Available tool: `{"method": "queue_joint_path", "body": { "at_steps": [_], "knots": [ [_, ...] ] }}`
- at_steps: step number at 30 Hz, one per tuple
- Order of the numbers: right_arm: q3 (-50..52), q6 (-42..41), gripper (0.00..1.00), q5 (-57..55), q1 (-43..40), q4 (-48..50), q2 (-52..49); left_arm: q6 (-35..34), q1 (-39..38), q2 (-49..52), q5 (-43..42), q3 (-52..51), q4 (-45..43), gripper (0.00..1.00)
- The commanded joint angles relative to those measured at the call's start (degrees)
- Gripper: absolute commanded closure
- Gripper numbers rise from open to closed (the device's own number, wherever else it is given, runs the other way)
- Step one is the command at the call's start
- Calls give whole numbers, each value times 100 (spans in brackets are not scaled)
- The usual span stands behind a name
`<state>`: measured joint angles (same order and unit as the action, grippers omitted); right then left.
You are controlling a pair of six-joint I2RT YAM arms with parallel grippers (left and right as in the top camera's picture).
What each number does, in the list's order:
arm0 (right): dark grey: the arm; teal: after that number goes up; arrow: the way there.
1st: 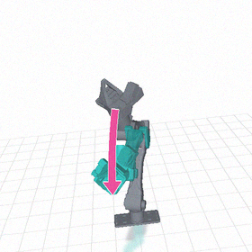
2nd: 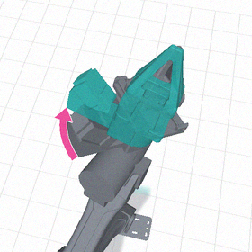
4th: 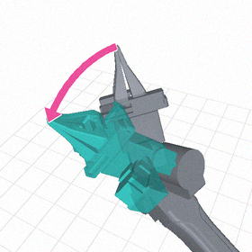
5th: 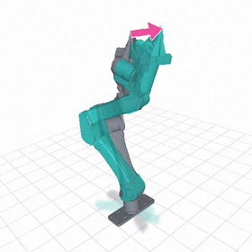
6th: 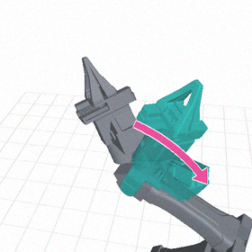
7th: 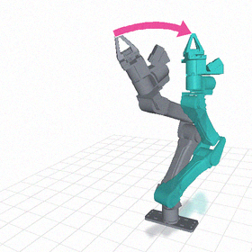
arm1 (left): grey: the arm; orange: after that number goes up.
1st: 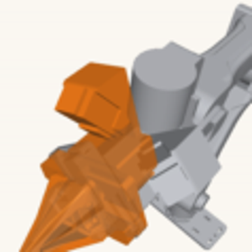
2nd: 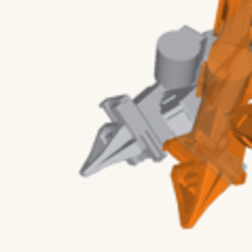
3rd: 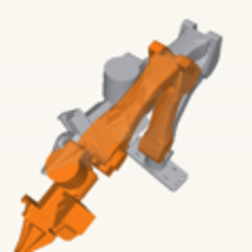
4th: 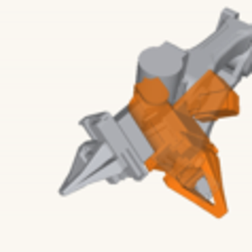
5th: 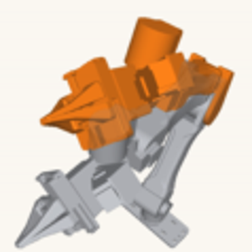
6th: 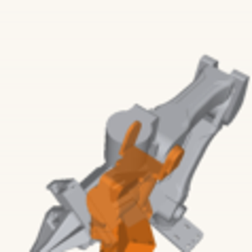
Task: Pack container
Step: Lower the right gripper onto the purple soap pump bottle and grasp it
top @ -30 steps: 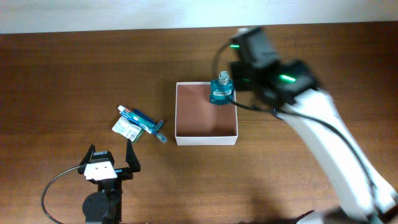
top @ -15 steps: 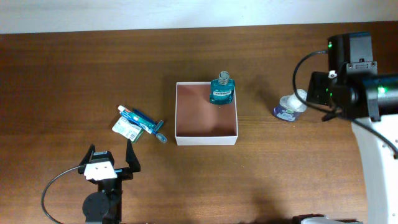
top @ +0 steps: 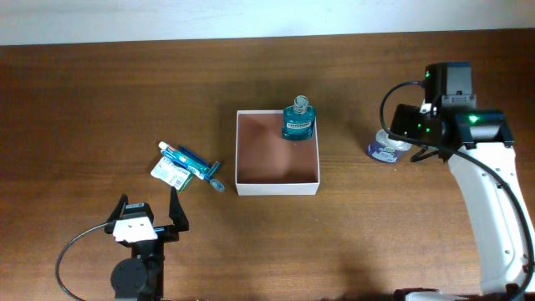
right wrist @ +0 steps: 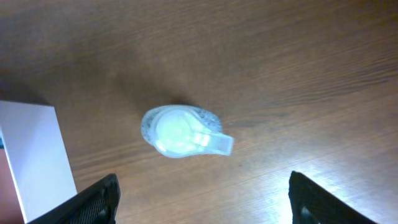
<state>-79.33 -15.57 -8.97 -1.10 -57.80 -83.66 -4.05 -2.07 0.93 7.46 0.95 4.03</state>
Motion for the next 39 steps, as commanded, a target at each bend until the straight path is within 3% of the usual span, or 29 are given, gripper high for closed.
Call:
{"method": "queue_joint_path", "body": {
  "at_steps": [1,12,32,39],
  "knots": [
    [269,-361,21,131,-48,289,-9,72,37,-52,-61,-44,-9,0],
    [824,-748,24,103,-48,1097,-28,72,37,-52,-61,-44,-9,0],
    [828,-892,28,-96,-55,1419,-671,72,37,-52,-61,-44,-9,1],
    [831,-868,37,-374,-55,1370,-671,72,37,-52,-61,-44,-9,0]
  ]
}}
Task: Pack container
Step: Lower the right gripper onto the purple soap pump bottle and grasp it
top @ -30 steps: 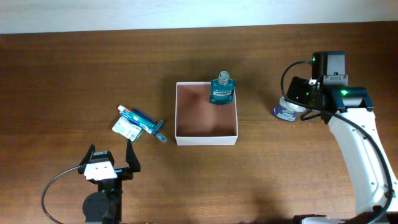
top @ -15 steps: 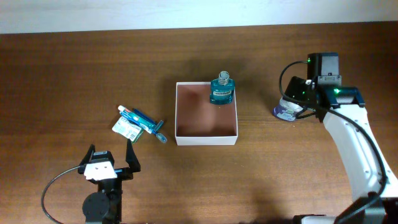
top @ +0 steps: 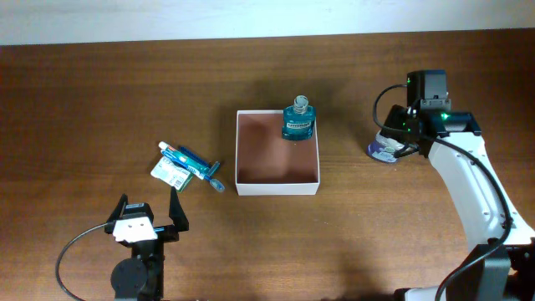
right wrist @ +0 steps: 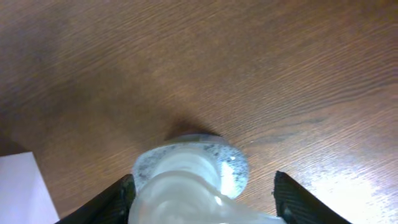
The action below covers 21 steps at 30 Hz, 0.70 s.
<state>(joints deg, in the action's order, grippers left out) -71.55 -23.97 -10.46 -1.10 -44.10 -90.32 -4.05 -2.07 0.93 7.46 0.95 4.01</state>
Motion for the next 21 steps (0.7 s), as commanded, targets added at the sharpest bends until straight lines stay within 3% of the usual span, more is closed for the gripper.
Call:
{"method": "queue_joint_path", "body": {
  "at_steps": [1,7,21],
  "knots": [
    [52,-28,38,-223,-52,0,-4,72,37,-52,-61,-44,-7,1],
    [50,15,48,-219,-52,2,-4,72,37,-52,-63,-44,-7,1],
    [-302,426,50,-177,-42,-162,323,72,37,-52,-61,-44,-7,0]
  ]
}}
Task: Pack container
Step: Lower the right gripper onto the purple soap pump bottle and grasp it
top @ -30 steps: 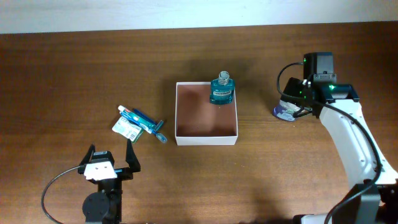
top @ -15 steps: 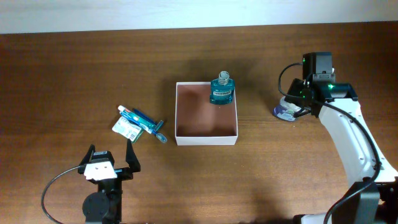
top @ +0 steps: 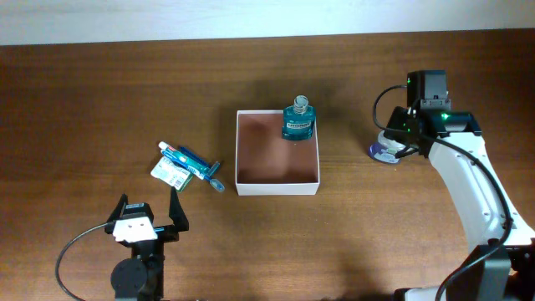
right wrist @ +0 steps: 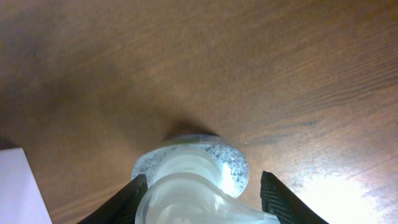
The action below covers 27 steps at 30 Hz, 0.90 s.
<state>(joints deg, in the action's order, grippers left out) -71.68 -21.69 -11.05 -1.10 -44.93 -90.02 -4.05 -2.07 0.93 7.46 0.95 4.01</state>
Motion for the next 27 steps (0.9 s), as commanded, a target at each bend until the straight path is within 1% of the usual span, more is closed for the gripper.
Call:
{"method": "queue_joint_path", "body": {
  "at_steps": [1,7,14,16,17,20,23,27],
  "knots": [
    [-385,197,50,-118,-42,-162,352,72,37,-52,-61,-44,-7,1],
    [-940,378,50,2,57,-608,660,72,37,-52,-61,-44,-7,1],
    [-1327,391,49,9,522,-870,922,72,37,-52,-61,-44,-7,1],
    [-1364,389,46,-9,570,-922,973,72,37,-52,-61,-44,-7,1],
    [-1364,389,41,-55,557,-986,986,72,37,-52,-61,-44,-7,0],
    [-1362,387,39,-509,472,-1370,984,72,37,-52,-61,-44,-7,1],
    [-1362,382,34,-1139,306,-1843,984,72,37,-52,-61,-44,-7,1],
    [-1362,363,31,-1169,-70,-2247,984,72,37,-52,-61,-44,-4,1]
  ]
}}
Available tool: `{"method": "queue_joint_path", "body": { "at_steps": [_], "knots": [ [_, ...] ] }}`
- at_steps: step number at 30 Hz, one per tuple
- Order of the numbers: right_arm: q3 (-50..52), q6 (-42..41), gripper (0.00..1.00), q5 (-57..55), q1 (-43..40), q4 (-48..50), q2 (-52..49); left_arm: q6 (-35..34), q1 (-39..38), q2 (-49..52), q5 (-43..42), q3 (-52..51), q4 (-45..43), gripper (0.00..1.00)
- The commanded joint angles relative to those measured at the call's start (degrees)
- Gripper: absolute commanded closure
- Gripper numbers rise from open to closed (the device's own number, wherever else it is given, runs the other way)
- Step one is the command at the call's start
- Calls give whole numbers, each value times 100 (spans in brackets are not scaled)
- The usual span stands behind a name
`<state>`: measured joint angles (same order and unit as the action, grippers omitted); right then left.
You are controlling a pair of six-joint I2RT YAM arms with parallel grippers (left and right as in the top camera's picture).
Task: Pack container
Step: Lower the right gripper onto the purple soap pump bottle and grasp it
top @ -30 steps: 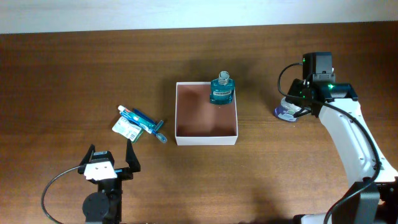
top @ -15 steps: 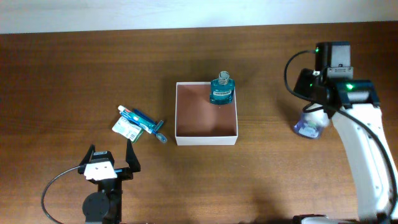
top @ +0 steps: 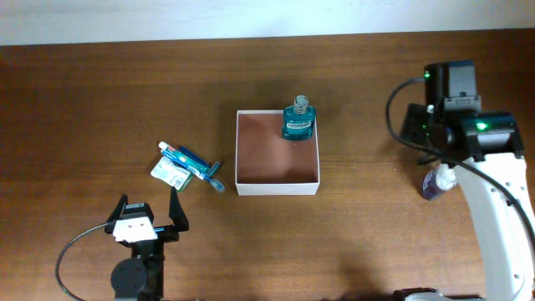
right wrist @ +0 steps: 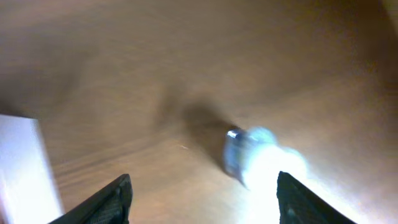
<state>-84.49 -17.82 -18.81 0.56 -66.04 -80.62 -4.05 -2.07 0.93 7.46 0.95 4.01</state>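
Note:
A small clear bottle with a blue label [top: 435, 184] is on the table at the right, apparently tipped over; it shows blurred in the right wrist view [right wrist: 255, 158]. My right gripper [right wrist: 204, 202] hangs open above it, fingers wide and touching nothing, under the right arm [top: 456, 125]. The white box [top: 277, 186] stands in the middle, with a teal mouthwash bottle [top: 298, 119] at its back right corner. A toothpaste tube [top: 170, 171] and a blue toothbrush [top: 199, 165] lie left of the box. My left gripper [top: 150, 213] rests open near the front left.
The table's right edge is close to the small bottle and the right arm. A cable [top: 79, 247] loops beside the left arm's base at the front edge.
The small bottle, which stood between my right fingers right of the box, now sits nearer the front right, outside the fingers. The right gripper is higher and wide open. The left arm has not moved.
My right gripper hung open above the upright small bottle. Then it was low with its fingers either side of the bottle, and later narrower around it. Now the bottle is elsewhere, apparently on its side, and the gripper is open and empty.

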Motion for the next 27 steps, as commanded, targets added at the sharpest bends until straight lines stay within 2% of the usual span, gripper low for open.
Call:
{"method": "queue_joint_path", "body": {
  "at_steps": [1,5,12,23,27],
  "knots": [
    [-81,-24,31,-396,-313,-234,44,72,37,-52,-61,-44,-7,1],
    [-24,-22,28,-367,-686,-625,44,72,37,-52,-61,-44,-7,1],
    [245,-20,27,380,-1119,-542,44,72,37,-52,-61,-44,-7,1],
    [1930,-22,24,271,-1132,1537,44,72,37,-52,-61,-44,-7,1],
    [2122,-20,23,31,-1228,1858,44,72,37,-52,-61,-44,-7,1]
  ]
}}
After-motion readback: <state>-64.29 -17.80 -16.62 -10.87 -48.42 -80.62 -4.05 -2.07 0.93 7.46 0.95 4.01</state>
